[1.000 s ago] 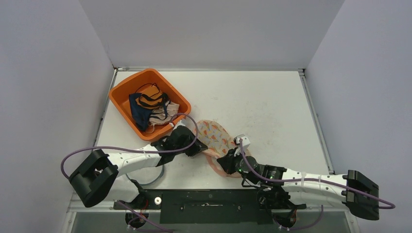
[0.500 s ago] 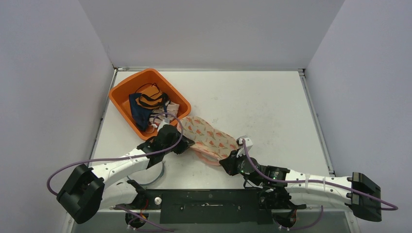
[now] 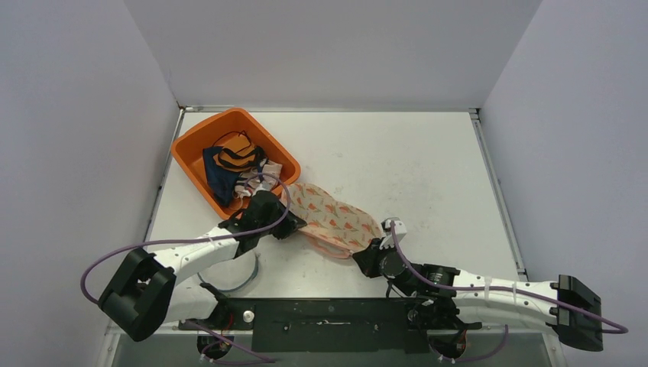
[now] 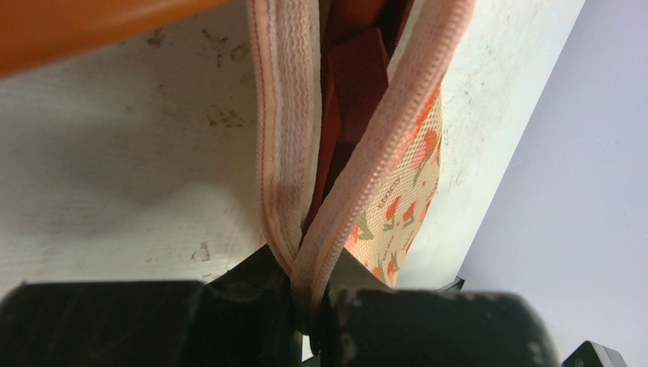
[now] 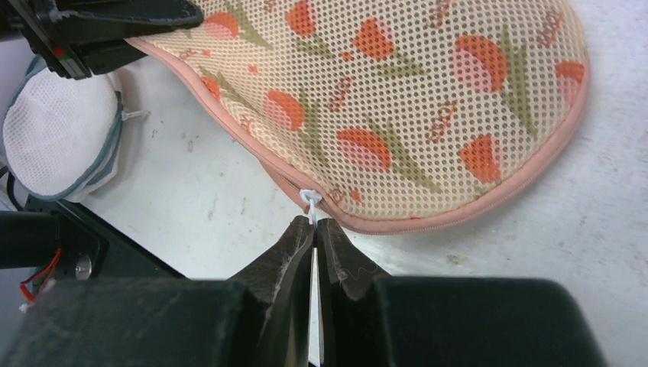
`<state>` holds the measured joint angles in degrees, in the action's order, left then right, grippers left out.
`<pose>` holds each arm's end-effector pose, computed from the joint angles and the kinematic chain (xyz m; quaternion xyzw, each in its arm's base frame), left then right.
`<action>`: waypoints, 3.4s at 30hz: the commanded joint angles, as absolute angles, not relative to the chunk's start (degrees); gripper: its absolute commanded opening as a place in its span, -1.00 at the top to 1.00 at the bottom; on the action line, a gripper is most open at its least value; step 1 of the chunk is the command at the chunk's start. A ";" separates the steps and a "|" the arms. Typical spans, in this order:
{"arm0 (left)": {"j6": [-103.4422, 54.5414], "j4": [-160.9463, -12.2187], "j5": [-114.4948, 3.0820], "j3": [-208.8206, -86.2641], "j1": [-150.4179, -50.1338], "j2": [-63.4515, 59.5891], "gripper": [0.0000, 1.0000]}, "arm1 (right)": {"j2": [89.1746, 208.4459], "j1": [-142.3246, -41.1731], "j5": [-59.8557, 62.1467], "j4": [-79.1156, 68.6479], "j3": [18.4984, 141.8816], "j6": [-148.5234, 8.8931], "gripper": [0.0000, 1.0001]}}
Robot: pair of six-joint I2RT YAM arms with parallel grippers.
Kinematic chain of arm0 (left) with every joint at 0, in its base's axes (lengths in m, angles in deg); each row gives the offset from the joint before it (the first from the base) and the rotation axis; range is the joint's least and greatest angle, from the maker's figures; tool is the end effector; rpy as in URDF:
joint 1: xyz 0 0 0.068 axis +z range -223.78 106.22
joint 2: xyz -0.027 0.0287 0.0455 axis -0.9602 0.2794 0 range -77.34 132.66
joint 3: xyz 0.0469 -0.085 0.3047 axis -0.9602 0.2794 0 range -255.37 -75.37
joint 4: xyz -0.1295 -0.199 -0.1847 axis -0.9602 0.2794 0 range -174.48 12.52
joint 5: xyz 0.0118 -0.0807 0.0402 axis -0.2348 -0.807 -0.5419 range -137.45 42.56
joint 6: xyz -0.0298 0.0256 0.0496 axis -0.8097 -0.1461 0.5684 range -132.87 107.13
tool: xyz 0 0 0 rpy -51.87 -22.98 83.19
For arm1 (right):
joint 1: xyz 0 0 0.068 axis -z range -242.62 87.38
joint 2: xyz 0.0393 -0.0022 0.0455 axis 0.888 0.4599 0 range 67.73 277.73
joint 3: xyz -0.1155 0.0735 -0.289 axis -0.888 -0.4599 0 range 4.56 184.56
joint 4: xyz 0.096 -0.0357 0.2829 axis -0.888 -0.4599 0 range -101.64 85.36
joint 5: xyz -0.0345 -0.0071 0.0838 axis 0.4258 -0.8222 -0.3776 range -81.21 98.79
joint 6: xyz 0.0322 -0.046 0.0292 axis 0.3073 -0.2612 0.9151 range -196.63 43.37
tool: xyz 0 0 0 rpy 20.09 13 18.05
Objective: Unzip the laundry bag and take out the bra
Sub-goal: Unzip the laundry bag at the center of the board.
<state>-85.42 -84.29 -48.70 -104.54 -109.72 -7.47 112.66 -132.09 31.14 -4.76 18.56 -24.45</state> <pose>0.2111 -0.1544 0.1850 -0.2813 0.8649 -0.3431 0.2347 0.0795 0.1599 0.1768 -0.0341 0.8587 0.3392 0.3826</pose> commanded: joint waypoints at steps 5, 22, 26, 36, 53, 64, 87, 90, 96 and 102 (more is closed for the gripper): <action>-75.73 -87.29 -54.21 -116.82 -108.33 2.23 0.98 | 110.17 -132.17 33.47 -6.61 16.62 -25.82 0.89; -82.20 -85.06 -59.08 -105.13 -110.62 -9.68 -0.95 | 122.12 -130.52 29.04 6.15 21.90 -32.55 0.89; -84.16 -84.75 -56.67 -105.68 -115.31 -12.51 -0.93 | 126.57 -129.72 26.97 8.88 24.54 -34.65 0.89; -84.53 -90.58 -55.07 -111.59 -118.75 -2.41 -0.87 | 127.71 -129.60 23.67 11.32 25.72 -35.70 0.90; -84.41 -93.72 -54.87 -115.69 -117.89 7.70 1.00 | 119.03 -129.77 24.60 3.60 23.26 -34.46 0.90; -82.63 -94.39 -57.41 -115.90 -115.78 8.41 1.00 | 106.20 -129.77 32.88 -11.08 18.06 -27.06 0.89; -67.85 -71.81 -60.18 -126.23 -114.99 5.95 -0.89 | 117.94 -130.33 27.22 4.62 23.08 -35.67 0.89; -71.08 -72.57 -58.43 -118.77 -115.31 -1.69 -0.93 | 123.50 -129.80 25.17 7.86 25.26 -37.35 0.89; -79.20 -83.50 -58.62 -109.44 -117.46 -8.02 -0.92 | 130.13 -129.47 22.35 13.10 27.49 -38.49 0.90; -81.21 -91.49 -58.87 -111.30 -118.41 -2.35 -0.96 | 131.28 -129.69 21.13 14.07 27.85 -38.22 0.90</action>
<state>-78.41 -81.23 -59.54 -109.09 -117.74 -5.57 131.39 -129.78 22.50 8.99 25.57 -37.43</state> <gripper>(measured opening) 0.963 0.060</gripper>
